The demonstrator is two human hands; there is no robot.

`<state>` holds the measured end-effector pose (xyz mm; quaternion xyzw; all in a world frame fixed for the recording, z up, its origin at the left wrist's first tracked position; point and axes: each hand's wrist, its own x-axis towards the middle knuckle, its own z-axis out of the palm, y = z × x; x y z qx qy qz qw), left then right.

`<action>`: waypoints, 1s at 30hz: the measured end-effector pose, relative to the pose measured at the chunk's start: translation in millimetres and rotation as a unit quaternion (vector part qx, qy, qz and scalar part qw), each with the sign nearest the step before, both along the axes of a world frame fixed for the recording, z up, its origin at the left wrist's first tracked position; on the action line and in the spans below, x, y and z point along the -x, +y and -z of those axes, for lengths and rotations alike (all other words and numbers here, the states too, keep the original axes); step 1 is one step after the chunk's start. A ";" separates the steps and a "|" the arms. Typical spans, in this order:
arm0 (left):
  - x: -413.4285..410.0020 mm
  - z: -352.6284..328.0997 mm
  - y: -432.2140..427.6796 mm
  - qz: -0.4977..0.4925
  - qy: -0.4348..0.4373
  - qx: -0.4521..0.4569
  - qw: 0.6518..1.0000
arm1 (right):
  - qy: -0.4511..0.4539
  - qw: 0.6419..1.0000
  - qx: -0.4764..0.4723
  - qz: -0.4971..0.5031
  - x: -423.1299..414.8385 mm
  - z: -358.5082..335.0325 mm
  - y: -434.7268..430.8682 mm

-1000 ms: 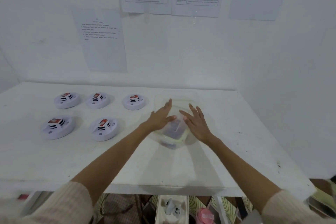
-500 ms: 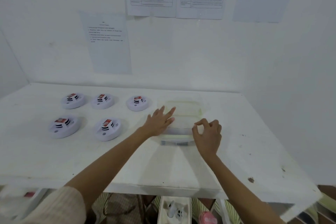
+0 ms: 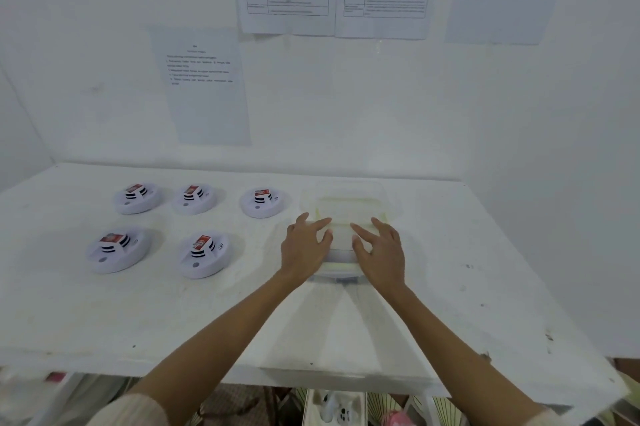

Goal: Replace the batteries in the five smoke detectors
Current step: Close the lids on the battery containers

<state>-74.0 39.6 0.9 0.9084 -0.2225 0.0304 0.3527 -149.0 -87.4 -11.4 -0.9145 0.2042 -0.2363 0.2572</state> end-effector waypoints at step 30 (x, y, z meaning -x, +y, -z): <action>-83.6 -0.4 -38.8 0.018 -0.002 0.023 1.000 | 0.032 0.998 0.031 0.034 -77.5 -4.7 -34.4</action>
